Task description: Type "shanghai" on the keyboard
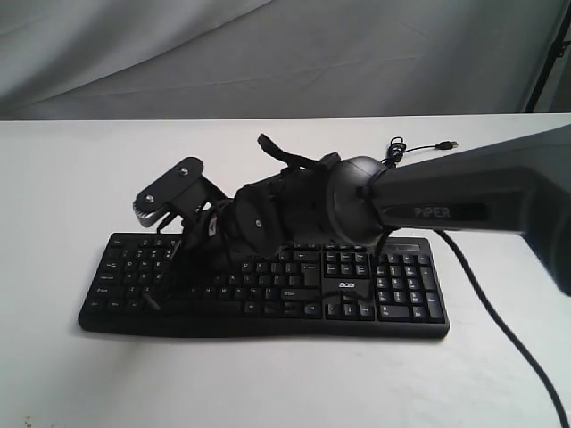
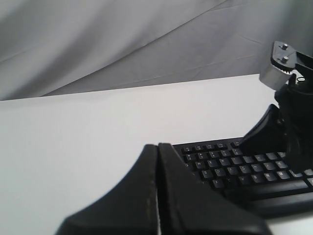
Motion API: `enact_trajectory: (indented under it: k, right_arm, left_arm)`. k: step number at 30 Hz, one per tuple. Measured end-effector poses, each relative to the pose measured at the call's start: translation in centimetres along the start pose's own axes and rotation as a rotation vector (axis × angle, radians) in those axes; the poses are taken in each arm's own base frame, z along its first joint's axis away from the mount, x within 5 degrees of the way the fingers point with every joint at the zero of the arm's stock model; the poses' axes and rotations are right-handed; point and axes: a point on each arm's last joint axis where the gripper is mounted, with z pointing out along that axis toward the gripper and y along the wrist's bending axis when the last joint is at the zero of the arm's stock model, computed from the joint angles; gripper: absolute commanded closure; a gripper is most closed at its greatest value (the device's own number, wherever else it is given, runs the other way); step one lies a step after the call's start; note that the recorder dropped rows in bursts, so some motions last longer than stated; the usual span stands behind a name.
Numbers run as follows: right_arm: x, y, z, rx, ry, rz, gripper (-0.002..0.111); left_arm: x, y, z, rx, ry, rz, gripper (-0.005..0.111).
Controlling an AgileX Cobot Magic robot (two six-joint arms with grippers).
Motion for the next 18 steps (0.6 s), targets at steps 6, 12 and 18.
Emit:
enact_trajectory:
  k: [6, 12, 18]
  right_arm:
    - [-3.2, 2.2, 1.8, -0.050, -0.024, -0.042, 0.108]
    - [-4.5, 3.6, 4.2, -0.086, -0.007, -0.071, 0.108]
    - [-4.6, 3.9, 4.9, -0.096, 0.010, -0.079, 0.108]
  left_arm:
    - [0.0, 0.0, 0.0, 0.000, 0.000, 0.000, 0.107]
    - [0.0, 0.0, 0.0, 0.000, 0.000, 0.000, 0.107]
    - [0.0, 0.0, 0.0, 0.000, 0.000, 0.000, 0.107]
